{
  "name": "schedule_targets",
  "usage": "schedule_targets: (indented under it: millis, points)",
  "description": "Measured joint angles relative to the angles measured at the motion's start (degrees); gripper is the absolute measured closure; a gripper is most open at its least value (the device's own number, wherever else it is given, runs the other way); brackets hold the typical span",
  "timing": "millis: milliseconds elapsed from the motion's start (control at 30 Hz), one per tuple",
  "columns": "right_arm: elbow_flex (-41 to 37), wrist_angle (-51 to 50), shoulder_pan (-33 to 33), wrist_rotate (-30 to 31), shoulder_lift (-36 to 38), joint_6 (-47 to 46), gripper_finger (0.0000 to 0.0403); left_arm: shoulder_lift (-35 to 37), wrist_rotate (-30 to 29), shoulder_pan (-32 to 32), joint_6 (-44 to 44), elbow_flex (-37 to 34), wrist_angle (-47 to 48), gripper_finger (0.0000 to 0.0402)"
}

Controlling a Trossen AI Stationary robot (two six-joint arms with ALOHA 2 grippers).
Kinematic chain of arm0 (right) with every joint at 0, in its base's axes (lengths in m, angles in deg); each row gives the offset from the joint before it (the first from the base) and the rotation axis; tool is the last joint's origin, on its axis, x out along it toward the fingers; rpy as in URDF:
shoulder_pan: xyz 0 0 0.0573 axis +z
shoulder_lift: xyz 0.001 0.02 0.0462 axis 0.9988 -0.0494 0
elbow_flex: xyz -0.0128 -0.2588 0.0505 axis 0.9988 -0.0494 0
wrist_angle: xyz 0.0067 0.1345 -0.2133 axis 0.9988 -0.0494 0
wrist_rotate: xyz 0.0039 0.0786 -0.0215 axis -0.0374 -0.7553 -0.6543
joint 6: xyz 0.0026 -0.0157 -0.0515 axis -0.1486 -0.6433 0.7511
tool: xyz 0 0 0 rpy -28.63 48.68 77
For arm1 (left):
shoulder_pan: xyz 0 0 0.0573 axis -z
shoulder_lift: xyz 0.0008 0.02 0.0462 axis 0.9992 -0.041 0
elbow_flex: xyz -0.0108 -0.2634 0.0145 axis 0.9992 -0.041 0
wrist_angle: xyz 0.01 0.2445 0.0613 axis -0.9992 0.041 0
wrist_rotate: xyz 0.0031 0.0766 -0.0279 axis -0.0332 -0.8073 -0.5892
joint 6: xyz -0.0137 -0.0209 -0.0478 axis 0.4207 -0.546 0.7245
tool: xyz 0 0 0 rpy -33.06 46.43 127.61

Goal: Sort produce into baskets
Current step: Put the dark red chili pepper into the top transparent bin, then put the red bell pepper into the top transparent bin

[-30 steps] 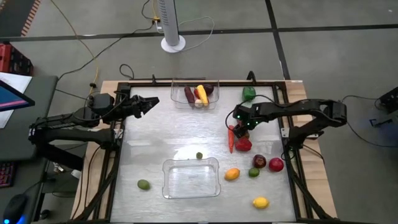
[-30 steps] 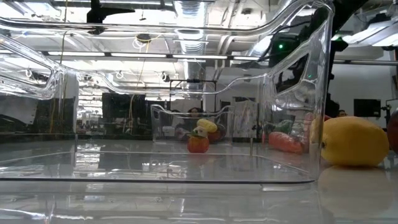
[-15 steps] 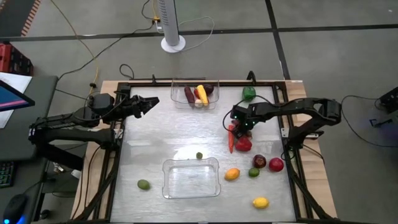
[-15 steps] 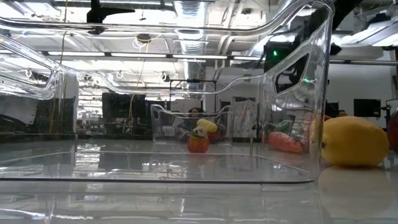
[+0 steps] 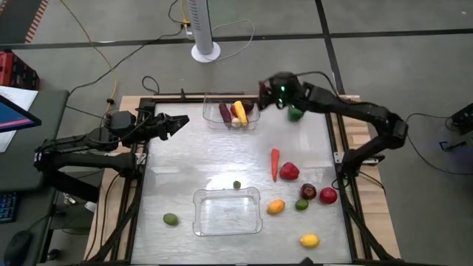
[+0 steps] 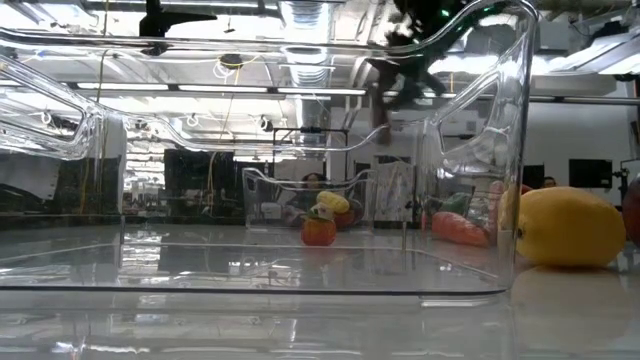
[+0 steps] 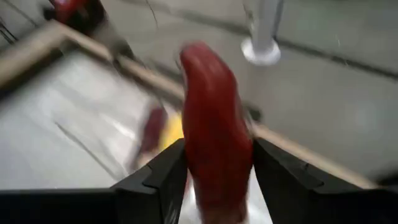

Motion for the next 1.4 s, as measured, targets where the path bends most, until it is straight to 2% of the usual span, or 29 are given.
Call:
schedule_targets:
  millis: [200, 367, 533, 667, 733, 900, 1133, 1267, 1400]
  points:
    - [11.5, 3.0, -1.1, -1.2, -8.2, 1.0, 0.0206, 0.0, 0.0, 0.0, 0.0, 0.0, -0.1, 0.0150]
    - [19.1, -0.3, -0.9, -11.2, -14.0, 2.3, 0.0204, 0.0, 1.1, 0.0, 0.1, 0.0, -0.1, 0.0150]
    - [22.4, -15.2, 0.3, -18.4, -15.9, 4.4, 0.0187, 0.0, 4.1, 0.0, 1.2, 0.0, -0.2, 0.0150]
    - [22.5, -33.0, 2.9, -18.2, -14.3, 8.6, 0.0171, 0.0, 6.6, 0.1, 2.0, 0.0, -0.1, 0.0150]
    - [22.1, -38.6, 4.9, -17.3, -13.5, 9.6, 0.0164, 0.0, 6.7, 0.1, 2.0, 0.0, 0.1, 0.0150]
    - [15.3, -39.4, 9.9, -15.7, -10.3, 5.4, 0.0146, 0.0, 4.4, 0.1, 1.7, 0.0, 1.1, 0.0150]
    - [-3.5, -30.6, 13.3, -15.7, -3.1, -5.4, 0.0114, 0.0, 3.9, 0.0, 1.0, 0.0, 2.4, 0.0150]
    - [-12.4, -24.7, 14.4, -18.4, -0.1, -12.0, 0.0086, 0.0, 3.9, 0.0, 0.4, 0.0, 3.1, 0.0150]
    - [-15.9, -24.1, 16.0, -23.8, 1.5, -15.3, 0.0052, 0.0, 3.9, 0.0, 0.3, 0.0, 3.4, 0.0150]
